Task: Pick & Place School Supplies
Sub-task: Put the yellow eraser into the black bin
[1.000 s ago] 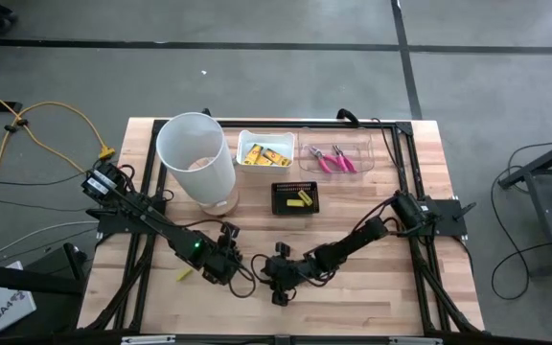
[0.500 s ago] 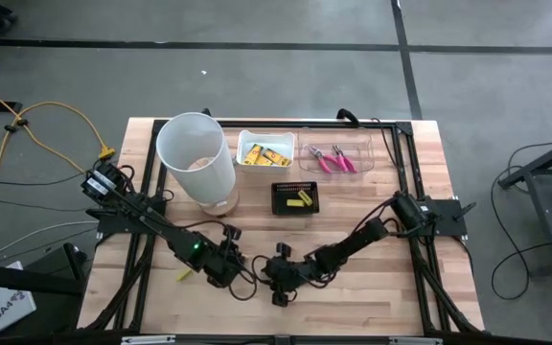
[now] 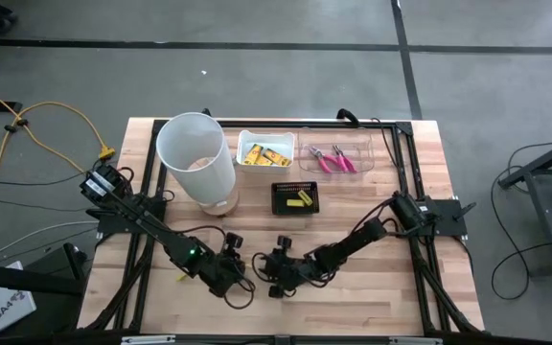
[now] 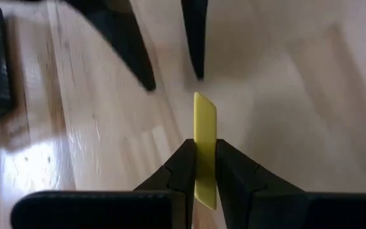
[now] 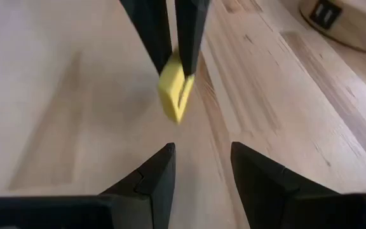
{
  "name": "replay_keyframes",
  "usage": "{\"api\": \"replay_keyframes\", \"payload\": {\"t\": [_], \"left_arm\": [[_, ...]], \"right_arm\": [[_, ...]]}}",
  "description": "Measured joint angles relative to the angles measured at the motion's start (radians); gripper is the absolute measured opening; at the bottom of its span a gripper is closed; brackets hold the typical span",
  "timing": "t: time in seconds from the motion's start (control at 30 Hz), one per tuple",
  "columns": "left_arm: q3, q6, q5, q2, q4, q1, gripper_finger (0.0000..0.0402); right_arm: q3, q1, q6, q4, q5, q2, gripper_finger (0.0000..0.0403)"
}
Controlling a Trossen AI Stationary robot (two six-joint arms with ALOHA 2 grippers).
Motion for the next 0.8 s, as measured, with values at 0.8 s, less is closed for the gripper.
{"api": "replay_keyframes", "payload": {"t": [0.8], "left_arm": [[0.001, 0.010, -0.053, 0.000, 0.115, -0.003, 0.0042]], "right_arm": [[0.002, 0.013, -0.044, 0.168, -0.011, -0.002, 0.0143]]}}
